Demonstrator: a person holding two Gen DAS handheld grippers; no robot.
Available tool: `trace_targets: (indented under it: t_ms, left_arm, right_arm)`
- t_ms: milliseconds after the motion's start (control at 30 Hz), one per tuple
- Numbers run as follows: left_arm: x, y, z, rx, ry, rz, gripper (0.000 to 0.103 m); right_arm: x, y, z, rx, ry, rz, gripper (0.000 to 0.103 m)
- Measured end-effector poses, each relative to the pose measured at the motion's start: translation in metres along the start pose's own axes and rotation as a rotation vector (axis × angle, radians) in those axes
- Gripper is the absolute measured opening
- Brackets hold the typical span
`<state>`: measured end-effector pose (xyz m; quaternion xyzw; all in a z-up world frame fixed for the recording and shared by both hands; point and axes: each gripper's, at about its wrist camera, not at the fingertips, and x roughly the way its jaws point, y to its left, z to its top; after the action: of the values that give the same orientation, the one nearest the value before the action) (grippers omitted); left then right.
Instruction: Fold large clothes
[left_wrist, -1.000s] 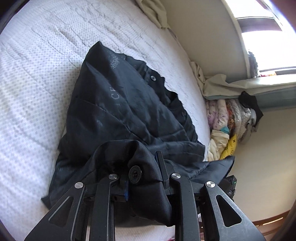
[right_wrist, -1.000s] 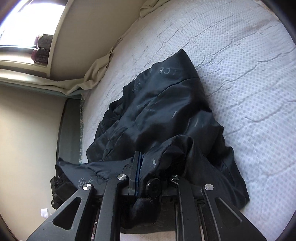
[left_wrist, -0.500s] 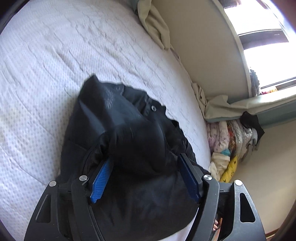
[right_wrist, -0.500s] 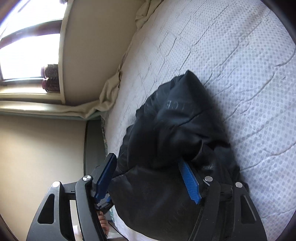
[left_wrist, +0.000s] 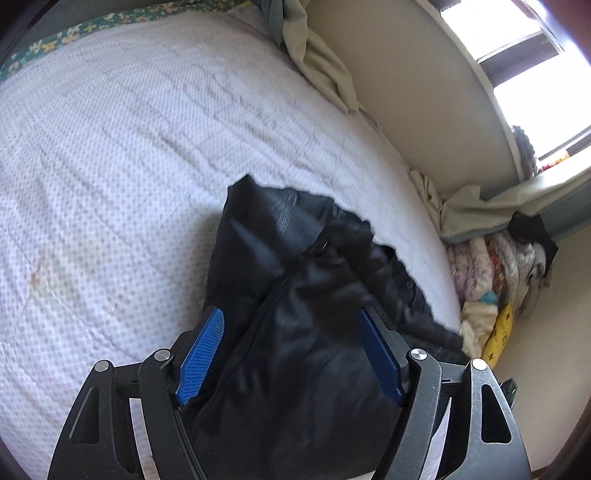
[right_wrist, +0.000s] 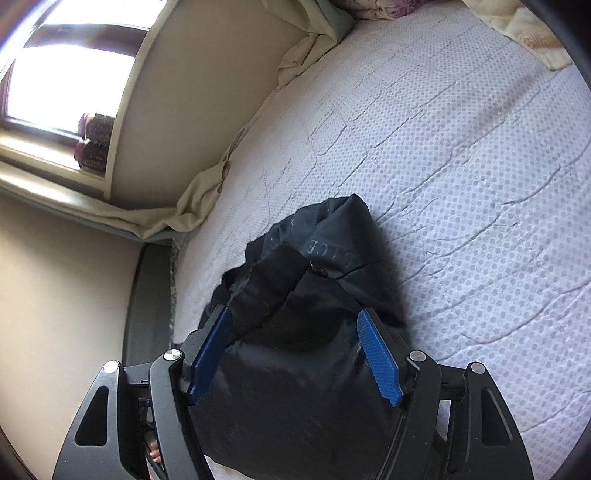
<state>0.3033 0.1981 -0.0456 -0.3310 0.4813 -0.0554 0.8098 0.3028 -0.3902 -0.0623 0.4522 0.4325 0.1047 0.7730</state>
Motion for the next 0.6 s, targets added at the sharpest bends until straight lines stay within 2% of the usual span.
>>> trace_targets:
  t_ms: [200,333,400,467,500,567,600]
  left_arm:
    - [0.011,0.008,-0.012,0.004,0.064,-0.016,0.076]
    - [0.014,0.008,-0.017,0.013,0.074,-0.020,0.075]
    - [0.015,0.003,-0.018,0.026,0.074,-0.021,0.066]
    - [0.016,-0.001,-0.019,0.051,0.087,-0.013,0.043]
    - [0.016,-0.001,-0.020,0.058,0.093,-0.014,0.039]
    - [0.016,-0.004,-0.023,0.067,0.106,-0.027,0.027]
    - [0.015,-0.005,-0.025,0.073,0.112,-0.030,0.026]
  right_arm:
    - [0.004,0.005,-0.005,-0.090,0.001,-0.144,0.069]
    - [0.007,-0.002,-0.005,-0.098,0.017,-0.175,0.069]
    - [0.012,-0.006,-0.007,-0.095,0.041,-0.172,0.069]
    - [0.018,-0.009,-0.010,-0.094,0.070,-0.155,0.069]
    - [0.021,-0.009,-0.012,-0.099,0.091,-0.142,0.067]
    - [0.025,-0.006,-0.017,-0.126,0.105,-0.153,0.052]
    - [0.026,-0.004,-0.018,-0.149,0.109,-0.170,0.047]
